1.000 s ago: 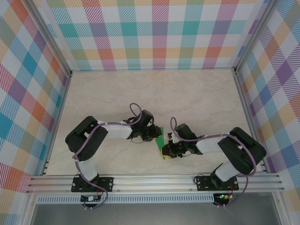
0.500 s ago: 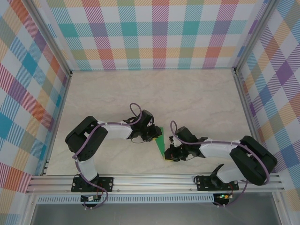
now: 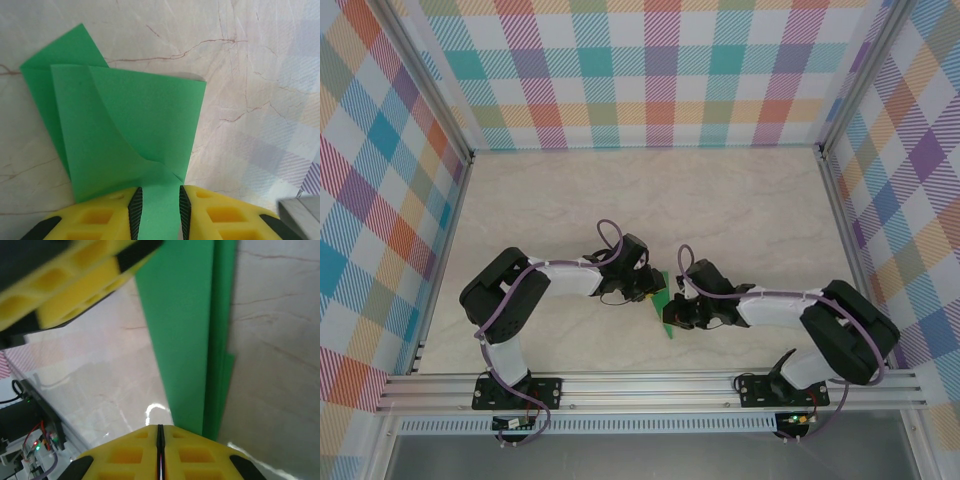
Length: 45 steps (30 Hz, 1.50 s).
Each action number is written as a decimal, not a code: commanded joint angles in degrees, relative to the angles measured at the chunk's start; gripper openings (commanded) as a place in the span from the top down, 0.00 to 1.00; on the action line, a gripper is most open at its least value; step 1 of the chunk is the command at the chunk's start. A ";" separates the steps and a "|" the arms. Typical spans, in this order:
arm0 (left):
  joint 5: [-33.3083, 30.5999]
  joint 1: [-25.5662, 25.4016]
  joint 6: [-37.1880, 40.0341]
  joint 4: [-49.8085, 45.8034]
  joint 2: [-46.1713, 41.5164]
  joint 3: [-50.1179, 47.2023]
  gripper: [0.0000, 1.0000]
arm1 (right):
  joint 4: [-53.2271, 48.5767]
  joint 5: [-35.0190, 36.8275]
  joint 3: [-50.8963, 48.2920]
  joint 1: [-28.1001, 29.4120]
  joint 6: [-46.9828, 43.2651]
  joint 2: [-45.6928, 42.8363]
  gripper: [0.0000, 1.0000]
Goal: Fold a paper plane with a square sheet of paper (pick it up from the middle)
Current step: Fold the wing for the fifth time at the center of the table.
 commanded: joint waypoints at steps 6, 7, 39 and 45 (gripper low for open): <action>-2.33 -0.51 2.57 -5.54 0.85 0.01 0.68 | -0.42 0.47 -3.81 0.33 0.25 3.84 0.93; -2.28 -0.36 3.18 -5.66 0.53 0.21 0.67 | -0.12 0.53 -5.26 0.33 0.77 3.75 0.93; 0.52 2.59 11.62 0.72 -9.83 -5.40 0.70 | -5.70 0.46 -2.53 0.25 -0.75 8.85 0.96; 1.00 2.63 11.97 3.46 -7.46 -5.74 0.73 | -5.70 0.40 -2.57 0.29 -0.68 8.94 0.96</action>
